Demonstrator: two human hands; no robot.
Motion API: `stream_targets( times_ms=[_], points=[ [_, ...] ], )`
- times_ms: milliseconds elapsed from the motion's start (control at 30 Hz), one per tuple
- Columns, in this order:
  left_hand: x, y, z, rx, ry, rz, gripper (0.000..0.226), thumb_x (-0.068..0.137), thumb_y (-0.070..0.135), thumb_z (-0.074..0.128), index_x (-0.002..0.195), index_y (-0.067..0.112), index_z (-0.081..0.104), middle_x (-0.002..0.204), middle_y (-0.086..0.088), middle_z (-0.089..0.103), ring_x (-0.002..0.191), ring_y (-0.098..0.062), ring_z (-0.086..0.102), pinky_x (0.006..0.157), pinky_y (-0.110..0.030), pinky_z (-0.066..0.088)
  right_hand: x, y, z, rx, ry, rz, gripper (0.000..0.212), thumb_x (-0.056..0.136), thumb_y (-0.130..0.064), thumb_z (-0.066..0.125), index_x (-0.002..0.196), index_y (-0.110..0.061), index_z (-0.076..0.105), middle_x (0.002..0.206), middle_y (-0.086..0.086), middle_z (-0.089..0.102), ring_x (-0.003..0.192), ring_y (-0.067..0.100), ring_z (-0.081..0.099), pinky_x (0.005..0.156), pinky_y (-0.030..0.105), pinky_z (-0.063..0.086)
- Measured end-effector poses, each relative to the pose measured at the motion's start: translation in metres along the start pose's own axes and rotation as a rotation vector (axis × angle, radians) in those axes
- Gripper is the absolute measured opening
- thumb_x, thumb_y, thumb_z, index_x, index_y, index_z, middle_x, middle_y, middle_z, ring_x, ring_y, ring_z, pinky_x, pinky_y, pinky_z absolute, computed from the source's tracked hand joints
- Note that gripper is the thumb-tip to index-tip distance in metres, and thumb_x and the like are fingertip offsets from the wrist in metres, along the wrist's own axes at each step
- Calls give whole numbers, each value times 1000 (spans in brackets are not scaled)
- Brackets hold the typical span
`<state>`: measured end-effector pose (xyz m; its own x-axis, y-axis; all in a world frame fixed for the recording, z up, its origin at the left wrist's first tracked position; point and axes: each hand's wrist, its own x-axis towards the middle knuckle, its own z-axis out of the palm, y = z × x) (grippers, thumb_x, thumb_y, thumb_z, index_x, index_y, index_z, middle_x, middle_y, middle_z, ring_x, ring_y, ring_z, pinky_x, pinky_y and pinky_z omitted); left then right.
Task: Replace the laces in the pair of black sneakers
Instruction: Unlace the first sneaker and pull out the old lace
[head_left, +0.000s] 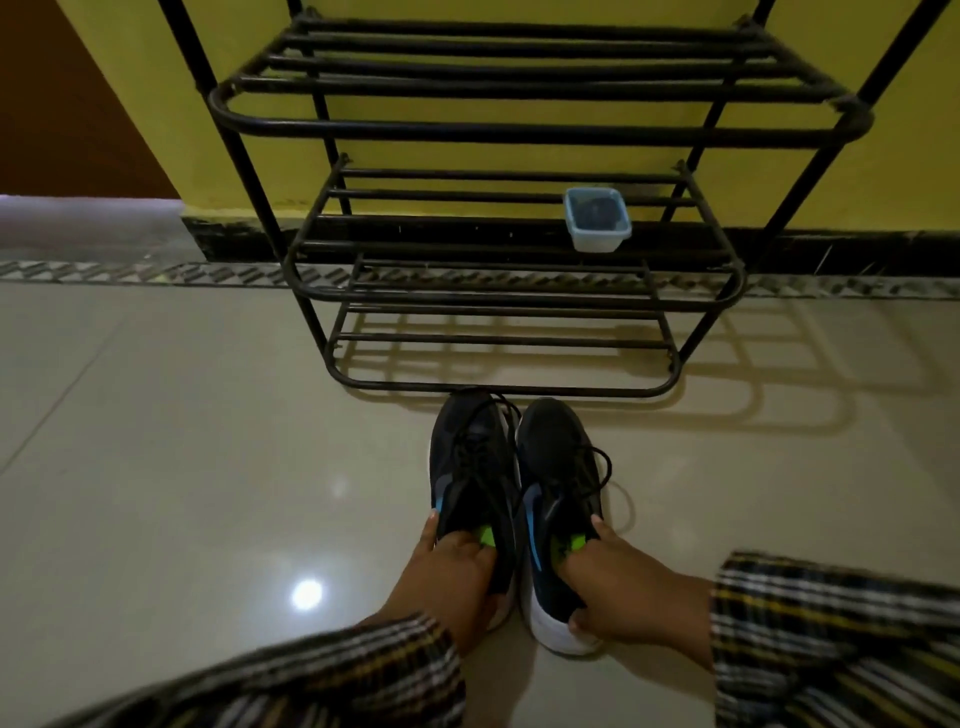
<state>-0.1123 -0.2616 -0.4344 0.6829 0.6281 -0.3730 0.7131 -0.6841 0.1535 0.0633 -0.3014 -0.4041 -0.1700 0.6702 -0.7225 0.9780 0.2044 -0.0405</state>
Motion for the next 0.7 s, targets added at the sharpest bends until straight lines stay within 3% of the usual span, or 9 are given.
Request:
stream_targets(
  times_ms=[167, 300, 467, 533, 600, 633, 700],
  points=[
    [5, 3, -2, 8, -10, -29, 30, 92, 36, 42, 111, 18, 56, 107, -5, 60, 114, -24, 46, 115, -44, 9, 4, 3, 11, 82, 54, 12, 36, 91, -27, 55, 119, -4, 58, 117, 13, 61, 116, 29, 49, 117, 49, -8],
    [2, 2, -4, 35, -4, -15, 30, 93, 38, 41, 113, 21, 56, 107, -3, 60, 115, -23, 47, 116, -43, 7, -2, 2, 11, 17, 121, 20, 35, 94, -26, 51, 123, -7, 57, 132, 11, 54, 130, 28, 38, 115, 49, 10],
    [6, -5, -4, 49, -12, 17, 29, 93, 40, 43, 114, 23, 55, 109, 1, 59, 120, -19, 45, 117, -46, -2, 5, 9, 1, 33, 137, 14, 33, 93, -34, 52, 110, -8, 63, 107, 10, 66, 109, 25, 55, 119, 45, -5],
    [8, -4, -12, 78, -32, 32, 37, 92, 46, 42, 117, 22, 55, 113, 1, 60, 124, -19, 42, 116, -48, -11, 5, 15, -4, 146, 138, -39, 41, 89, -48, 54, 104, -11, 64, 102, 7, 66, 103, 22, 57, 115, 40, 13],
    [11, -1, -25, 89, 16, 27, 49, 89, 60, 39, 120, 25, 54, 116, 4, 60, 125, -17, 40, 116, -48, -10, 3, 25, -13, 393, 216, -74, 43, 85, -55, 56, 95, -15, 66, 91, 5, 67, 88, 18, 61, 91, 38, 45],
    [14, 1, -33, 69, 87, 19, 53, 87, 66, 35, 118, 28, 54, 115, 5, 60, 123, -16, 42, 117, -46, -3, 2, 31, -18, 493, 331, -58, 37, 84, -54, 58, 95, -20, 67, 89, 1, 68, 83, 14, 62, 81, 36, 51],
    [25, 4, -42, -11, 261, 29, 55, 84, 70, 28, 110, 31, 55, 106, 7, 61, 111, -17, 51, 108, -41, 22, 7, 45, -24, 547, 585, 40, 28, 84, -47, 62, 101, -25, 66, 95, -5, 66, 87, 11, 60, 78, 32, 51]
  ],
)
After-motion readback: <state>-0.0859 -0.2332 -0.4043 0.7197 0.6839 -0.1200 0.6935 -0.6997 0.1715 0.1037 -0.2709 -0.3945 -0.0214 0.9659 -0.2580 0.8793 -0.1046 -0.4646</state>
